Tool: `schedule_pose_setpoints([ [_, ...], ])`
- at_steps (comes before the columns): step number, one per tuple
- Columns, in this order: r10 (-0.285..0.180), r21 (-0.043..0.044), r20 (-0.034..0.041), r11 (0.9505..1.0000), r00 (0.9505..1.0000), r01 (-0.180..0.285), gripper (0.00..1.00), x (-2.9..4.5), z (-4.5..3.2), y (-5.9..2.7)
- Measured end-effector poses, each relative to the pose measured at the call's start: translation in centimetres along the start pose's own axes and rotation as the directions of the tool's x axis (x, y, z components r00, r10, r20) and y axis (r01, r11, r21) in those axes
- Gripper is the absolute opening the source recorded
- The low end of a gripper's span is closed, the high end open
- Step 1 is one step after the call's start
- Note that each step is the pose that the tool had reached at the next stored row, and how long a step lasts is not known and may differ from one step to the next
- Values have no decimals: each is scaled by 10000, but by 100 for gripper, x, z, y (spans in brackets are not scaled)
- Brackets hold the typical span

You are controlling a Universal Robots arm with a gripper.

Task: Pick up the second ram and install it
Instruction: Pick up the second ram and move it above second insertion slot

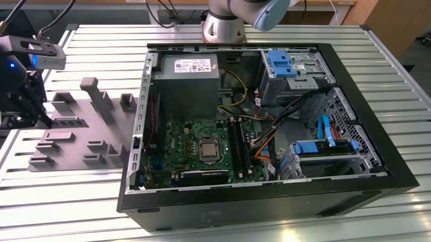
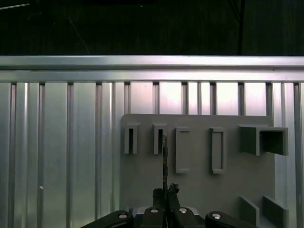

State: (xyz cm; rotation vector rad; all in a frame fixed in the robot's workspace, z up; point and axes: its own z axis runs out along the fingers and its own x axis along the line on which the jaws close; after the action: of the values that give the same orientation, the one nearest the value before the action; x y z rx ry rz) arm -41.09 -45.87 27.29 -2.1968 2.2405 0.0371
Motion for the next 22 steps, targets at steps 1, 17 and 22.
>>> schedule_pose_setpoints([
  [1,0,1,0,10000,10000,0,14,0,-14,0],
  [17,0,0,0,10000,10000,0,14,-5,-254,4],
  [22,0,0,0,10000,10000,0,14,-6,-340,5],
])
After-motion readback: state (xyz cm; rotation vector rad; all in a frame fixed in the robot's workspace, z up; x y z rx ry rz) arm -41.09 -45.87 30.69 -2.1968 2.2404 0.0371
